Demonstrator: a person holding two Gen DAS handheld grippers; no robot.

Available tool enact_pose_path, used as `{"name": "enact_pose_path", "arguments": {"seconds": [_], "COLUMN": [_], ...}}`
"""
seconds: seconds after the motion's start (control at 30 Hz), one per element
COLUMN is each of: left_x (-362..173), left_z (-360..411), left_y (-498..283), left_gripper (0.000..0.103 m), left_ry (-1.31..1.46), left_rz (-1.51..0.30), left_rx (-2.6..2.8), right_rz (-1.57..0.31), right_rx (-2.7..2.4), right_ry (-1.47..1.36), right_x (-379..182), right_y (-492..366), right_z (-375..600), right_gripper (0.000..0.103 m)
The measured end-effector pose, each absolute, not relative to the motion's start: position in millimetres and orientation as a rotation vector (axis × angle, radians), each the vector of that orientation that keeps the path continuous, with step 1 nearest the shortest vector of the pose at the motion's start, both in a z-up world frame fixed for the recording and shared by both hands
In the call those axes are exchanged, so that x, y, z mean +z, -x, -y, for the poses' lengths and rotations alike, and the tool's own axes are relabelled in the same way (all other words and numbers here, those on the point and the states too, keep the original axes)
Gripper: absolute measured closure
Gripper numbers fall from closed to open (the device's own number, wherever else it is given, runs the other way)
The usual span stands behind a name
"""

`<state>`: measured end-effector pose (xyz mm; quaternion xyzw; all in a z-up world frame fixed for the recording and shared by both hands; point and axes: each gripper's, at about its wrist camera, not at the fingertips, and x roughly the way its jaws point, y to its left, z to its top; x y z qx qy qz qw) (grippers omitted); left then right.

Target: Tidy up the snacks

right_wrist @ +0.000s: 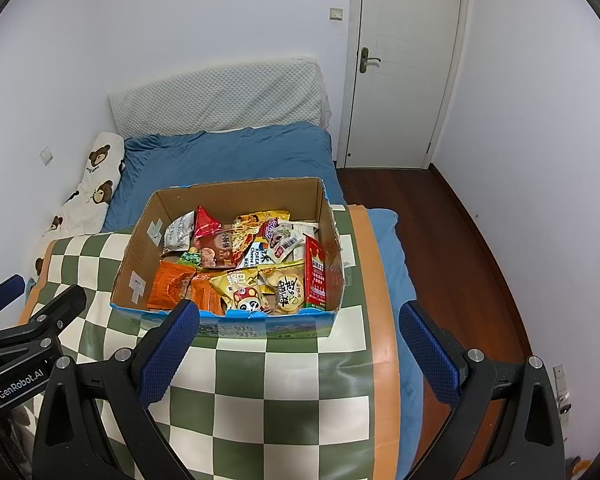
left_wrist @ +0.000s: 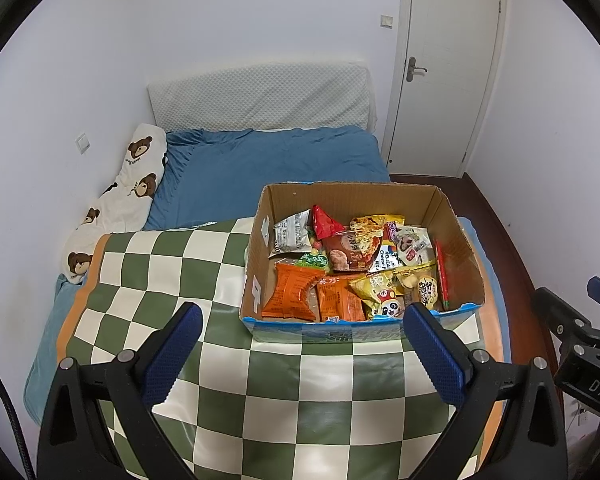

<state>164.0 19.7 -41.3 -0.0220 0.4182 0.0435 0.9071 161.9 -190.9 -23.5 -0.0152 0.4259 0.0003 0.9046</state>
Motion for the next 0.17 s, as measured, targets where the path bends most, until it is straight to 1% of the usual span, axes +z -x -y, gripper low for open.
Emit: {"name": "enact_pose_path", "arguments": {"seconds": [0.17], "left_x": [-35.3], "left_z": [-19.0], "left_y": [-163.7], "left_gripper": [0.0], "left_ry": [0.042], "left_rz": [-0.85], "left_rx": [0.094], "right_rz": [-0.883], "right_rx": [0.003], "right_ry": [0.028], "right_x": [-24.6], "right_y": [-161.4], "right_z": [191.8], "right_gripper": [0.001]}}
